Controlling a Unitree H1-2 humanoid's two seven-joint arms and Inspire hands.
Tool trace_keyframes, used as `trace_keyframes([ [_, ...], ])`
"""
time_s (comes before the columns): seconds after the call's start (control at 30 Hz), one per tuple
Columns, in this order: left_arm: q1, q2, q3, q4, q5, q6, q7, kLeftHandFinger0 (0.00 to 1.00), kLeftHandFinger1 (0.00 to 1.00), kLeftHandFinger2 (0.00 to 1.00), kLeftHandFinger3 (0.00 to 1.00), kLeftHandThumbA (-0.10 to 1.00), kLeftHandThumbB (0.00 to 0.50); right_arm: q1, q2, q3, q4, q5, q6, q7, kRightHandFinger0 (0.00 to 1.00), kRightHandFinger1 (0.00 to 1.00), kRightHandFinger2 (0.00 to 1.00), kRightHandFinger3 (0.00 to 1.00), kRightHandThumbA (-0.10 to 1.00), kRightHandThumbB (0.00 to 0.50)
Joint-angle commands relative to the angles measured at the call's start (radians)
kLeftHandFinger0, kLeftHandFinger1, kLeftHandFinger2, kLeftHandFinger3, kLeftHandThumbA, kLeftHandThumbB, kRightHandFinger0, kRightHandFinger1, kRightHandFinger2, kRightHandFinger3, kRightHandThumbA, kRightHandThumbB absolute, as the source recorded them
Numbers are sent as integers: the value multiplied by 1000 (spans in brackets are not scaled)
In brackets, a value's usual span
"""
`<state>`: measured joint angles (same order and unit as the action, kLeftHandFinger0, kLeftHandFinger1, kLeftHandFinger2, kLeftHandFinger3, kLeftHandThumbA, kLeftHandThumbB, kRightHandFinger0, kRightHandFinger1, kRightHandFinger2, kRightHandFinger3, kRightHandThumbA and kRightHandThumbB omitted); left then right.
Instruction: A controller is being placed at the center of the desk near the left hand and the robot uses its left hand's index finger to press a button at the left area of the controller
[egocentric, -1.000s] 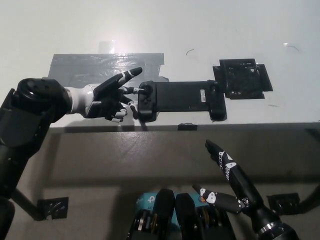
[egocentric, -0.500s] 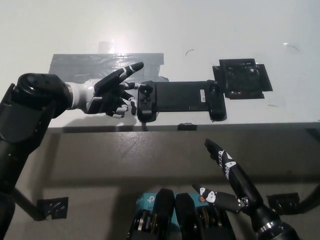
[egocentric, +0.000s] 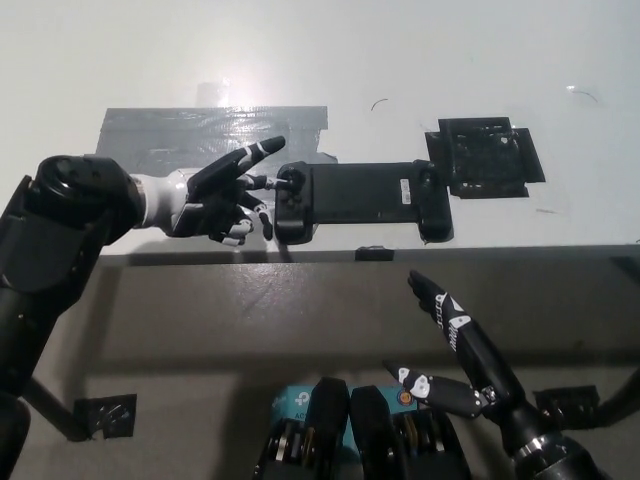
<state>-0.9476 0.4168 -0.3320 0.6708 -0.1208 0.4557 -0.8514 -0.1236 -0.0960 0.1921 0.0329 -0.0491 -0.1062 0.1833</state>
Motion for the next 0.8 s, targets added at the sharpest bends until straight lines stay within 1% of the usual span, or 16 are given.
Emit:
trace_keyframes([
  [0.0, -15, 1, -3, -21, 20, 14, 12, 0, 0, 335, 1000, 1000, 433, -26, -1, 3, -14, 0, -35, 15, 1000, 1000, 1000, 1000, 728, 249],
  [0.13, -11, -1, -4, -16, 25, 14, 6, 0, 4, 344, 1000, 1000, 431, -32, -1, 5, -8, -1, -39, 15, 1000, 1000, 1000, 1000, 729, 249],
  [0.17, 1, -6, -4, -16, 25, 14, 8, 0, 21, 360, 1000, 1000, 425, -31, -3, 6, -8, -4, -35, 15, 1000, 1000, 1000, 1000, 744, 262],
  [0.23, 8, -10, -1, -14, 25, 14, 9, 0, 9, 350, 1000, 1000, 424, -30, -3, 7, -9, -3, -31, 16, 1000, 1000, 1000, 1000, 747, 267],
  [0.33, 19, -17, 2, -3, 28, 14, 9, 0, 19, 360, 1000, 1000, 421, -33, -3, 5, -9, -1, -30, 16, 1000, 1000, 1000, 1000, 749, 270],
  [0.37, 23, -18, 1, -5, 29, 14, 9, 0, 12, 351, 1000, 1000, 428, -32, -3, 6, -10, -1, -29, 17, 1000, 1000, 1000, 1000, 750, 271],
  [0.43, 26, -19, 1, -7, 33, 14, 10, 0, 8, 348, 1000, 1000, 427, -32, -3, 5, -9, 1, -30, 17, 1000, 1000, 1000, 1000, 750, 271],
  [0.47, 28, -20, -3, -10, 37, 14, 10, 0, 0, 338, 1000, 1000, 421, -32, -4, 5, -13, -2, -29, 17, 1000, 1000, 1000, 1000, 747, 258],
  [0.5, 30, -19, -5, -12, 43, 14, 12, 0, 3, 344, 1000, 1000, 429, -32, -4, 5, -13, -1, -29, 17, 1000, 1000, 1000, 1000, 744, 256],
  [0.67, 36, -19, -2, -16, 42, 14, 15, 0, 0, 340, 1000, 1000, 424, -32, -2, 5, -13, -2, -29, 17, 1000, 1000, 1000, 1000, 738, 253],
  [0.77, 55, -15, 11, -2, 26, 14, 10, 0, 1, 356, 1000, 1000, 423, -29, -1, 8, -11, 2, -32, 22, 1000, 1000, 1000, 1000, 724, 249],
])
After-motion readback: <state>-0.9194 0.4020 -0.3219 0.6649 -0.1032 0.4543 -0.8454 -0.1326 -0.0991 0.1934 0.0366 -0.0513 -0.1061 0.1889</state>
